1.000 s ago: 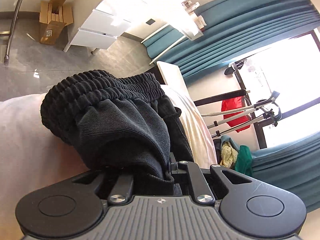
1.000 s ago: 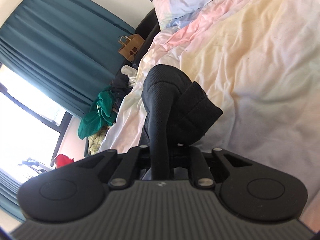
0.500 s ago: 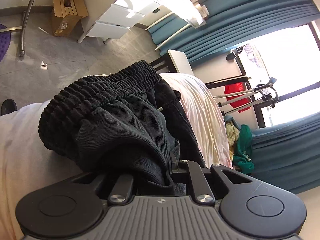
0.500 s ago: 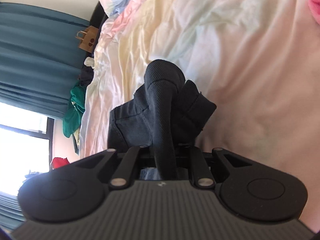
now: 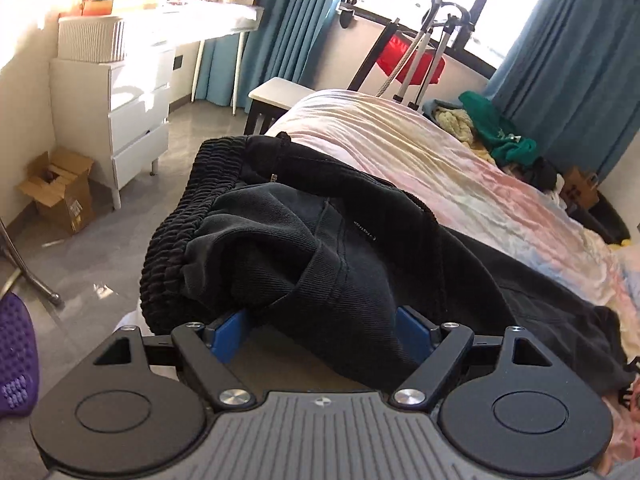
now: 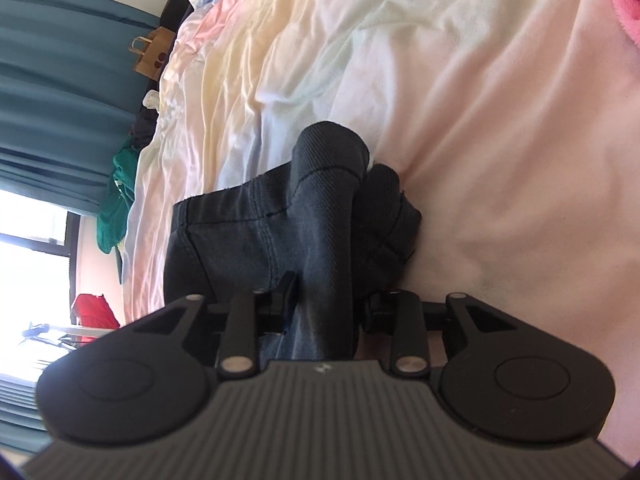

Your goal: Fold clothes

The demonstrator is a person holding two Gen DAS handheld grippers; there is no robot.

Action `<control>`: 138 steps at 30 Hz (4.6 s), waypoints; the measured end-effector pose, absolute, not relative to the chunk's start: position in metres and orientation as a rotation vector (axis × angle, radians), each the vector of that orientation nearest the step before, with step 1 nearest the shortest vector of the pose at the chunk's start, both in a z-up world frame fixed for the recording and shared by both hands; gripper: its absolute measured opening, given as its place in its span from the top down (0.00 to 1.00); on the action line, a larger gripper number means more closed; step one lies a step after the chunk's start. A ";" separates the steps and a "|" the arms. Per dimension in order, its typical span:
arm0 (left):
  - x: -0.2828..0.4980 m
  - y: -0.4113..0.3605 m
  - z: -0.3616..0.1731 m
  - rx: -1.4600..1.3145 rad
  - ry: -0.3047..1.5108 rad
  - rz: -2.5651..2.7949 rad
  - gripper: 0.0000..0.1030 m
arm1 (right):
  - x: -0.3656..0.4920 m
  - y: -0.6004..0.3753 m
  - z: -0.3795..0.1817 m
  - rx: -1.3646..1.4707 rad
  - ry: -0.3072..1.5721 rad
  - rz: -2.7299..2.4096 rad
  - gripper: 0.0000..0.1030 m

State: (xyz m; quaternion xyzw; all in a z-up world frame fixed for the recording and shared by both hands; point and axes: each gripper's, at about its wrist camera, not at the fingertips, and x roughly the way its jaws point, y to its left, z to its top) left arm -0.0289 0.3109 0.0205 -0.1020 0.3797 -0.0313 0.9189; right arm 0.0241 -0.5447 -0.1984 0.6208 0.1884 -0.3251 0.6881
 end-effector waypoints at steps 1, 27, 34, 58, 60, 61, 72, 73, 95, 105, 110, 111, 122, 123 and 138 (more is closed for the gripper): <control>-0.035 0.305 0.024 -0.166 0.763 -0.071 0.20 | 0.025 -0.545 -0.198 1.385 0.423 -0.725 0.64; 0.159 -0.152 -0.079 0.334 0.654 -0.701 0.20 | 0.024 -0.510 -0.188 1.447 0.423 -0.745 0.42; 0.197 -0.235 -0.115 0.490 0.649 -0.778 0.26 | 0.032 -0.511 -0.188 1.413 0.414 -0.749 0.41; 0.206 -0.317 -0.127 0.614 0.624 -0.981 0.97 | 0.029 -0.523 -0.201 1.520 0.362 -0.720 0.40; 0.210 -0.310 -0.113 0.569 0.606 -0.971 0.97 | 0.028 -0.523 -0.200 1.521 0.361 -0.717 0.40; 0.212 -0.308 -0.105 0.552 0.594 -0.956 0.97 | 0.027 -0.523 -0.200 1.523 0.360 -0.715 0.40; 0.233 -0.339 -0.138 0.618 0.627 -0.696 0.93 | 0.032 -0.525 -0.199 1.499 0.357 -0.699 0.40; 0.229 -0.337 -0.143 0.616 0.622 -0.697 0.91 | 0.033 -0.526 -0.199 1.488 0.359 -0.691 0.40; 0.071 -0.068 -0.090 0.359 0.679 -0.456 0.31 | 0.056 -0.526 -0.166 1.265 0.280 -0.432 0.40; 0.078 -0.009 -0.104 0.145 0.680 -0.299 0.29 | 0.051 -0.536 -0.178 1.325 0.372 -0.432 0.41; 0.070 -0.002 -0.105 0.153 0.659 -0.305 0.29 | 0.057 -0.539 -0.199 1.366 0.436 -0.448 0.42; 0.068 -0.001 -0.106 0.153 0.655 -0.303 0.29 | 0.058 -0.539 -0.200 1.371 0.429 -0.432 0.41; 0.064 0.000 -0.103 0.122 0.654 -0.297 0.26 | 0.081 -0.536 -0.203 1.340 0.434 -0.244 0.41; 0.065 0.000 -0.103 0.120 0.652 -0.296 0.26 | 0.084 -0.537 -0.207 1.348 0.440 -0.229 0.42; 0.051 0.006 -0.086 0.060 0.574 -0.239 0.22 | 0.063 -0.537 -0.168 1.232 0.224 -0.437 0.91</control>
